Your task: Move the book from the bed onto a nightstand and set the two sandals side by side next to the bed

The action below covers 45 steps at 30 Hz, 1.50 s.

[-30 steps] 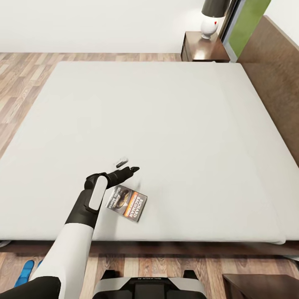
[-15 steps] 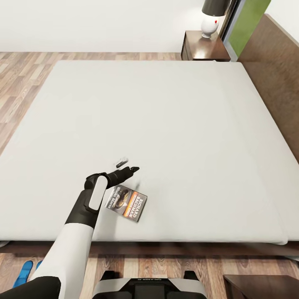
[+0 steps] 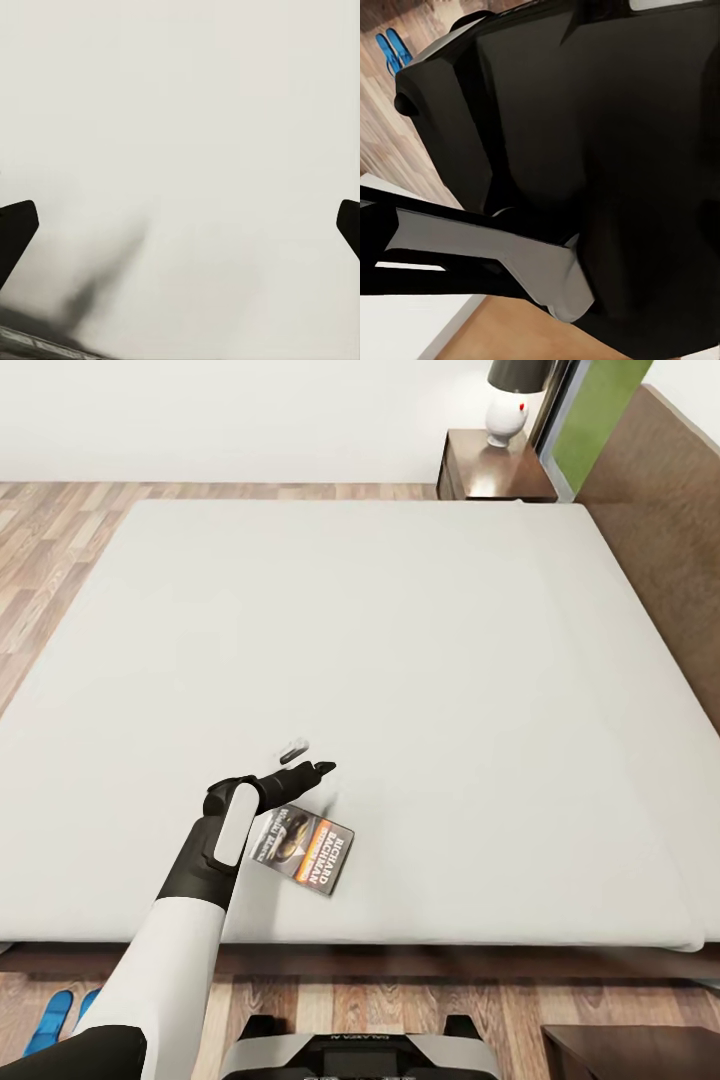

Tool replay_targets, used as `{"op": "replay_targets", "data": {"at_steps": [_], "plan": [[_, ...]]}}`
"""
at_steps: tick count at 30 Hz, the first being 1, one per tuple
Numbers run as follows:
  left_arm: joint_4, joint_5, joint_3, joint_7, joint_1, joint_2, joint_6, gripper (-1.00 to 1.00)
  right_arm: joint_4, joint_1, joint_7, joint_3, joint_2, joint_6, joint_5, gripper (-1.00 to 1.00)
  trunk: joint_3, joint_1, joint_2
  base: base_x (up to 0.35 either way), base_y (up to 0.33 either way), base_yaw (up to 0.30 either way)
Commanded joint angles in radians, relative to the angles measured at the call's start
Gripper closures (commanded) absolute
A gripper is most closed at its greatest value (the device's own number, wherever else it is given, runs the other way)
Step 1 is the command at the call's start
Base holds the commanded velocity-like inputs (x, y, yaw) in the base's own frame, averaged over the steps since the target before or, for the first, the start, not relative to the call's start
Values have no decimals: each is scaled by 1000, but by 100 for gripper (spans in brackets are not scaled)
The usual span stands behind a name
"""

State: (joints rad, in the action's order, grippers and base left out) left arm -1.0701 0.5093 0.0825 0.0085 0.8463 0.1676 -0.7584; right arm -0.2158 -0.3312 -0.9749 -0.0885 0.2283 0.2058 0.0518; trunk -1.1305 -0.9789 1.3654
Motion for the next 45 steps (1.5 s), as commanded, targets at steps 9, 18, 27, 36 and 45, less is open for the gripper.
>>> {"op": "replay_targets", "data": {"at_steps": [9, 18, 27, 36, 45], "plan": [[-1, 5, 3, 1, 0, 1, -6, -100, 0, 0, -4, -4, -1, 10, 5, -100, -13, -15, 29, 0, 0, 0], [-2, 5, 3, 1, 0, 1, -6, -100, 0, 0, -4, -4, 0, 10, 5, -100, -35, -42, 78, 0, 0, 0], [-1, 5, 3, 2, 0, 1, -6, -100, 0, 0, -4, -4, 0, 10, 5, -100, -41, -50, 92, 0, 0, 0], [-2, 5, 3, 2, 0, 1, -5, -100, 0, 0, -4, -4, 0, 10, 5, -100, -57, -69, 127, 0, 0, 0], [-2, 5, 3, 1, 0, 1, -5, -100, 0, 0, -4, -4, 0, 10, 5, -100, -57, -69, 127, 0, 0, 0]]}}
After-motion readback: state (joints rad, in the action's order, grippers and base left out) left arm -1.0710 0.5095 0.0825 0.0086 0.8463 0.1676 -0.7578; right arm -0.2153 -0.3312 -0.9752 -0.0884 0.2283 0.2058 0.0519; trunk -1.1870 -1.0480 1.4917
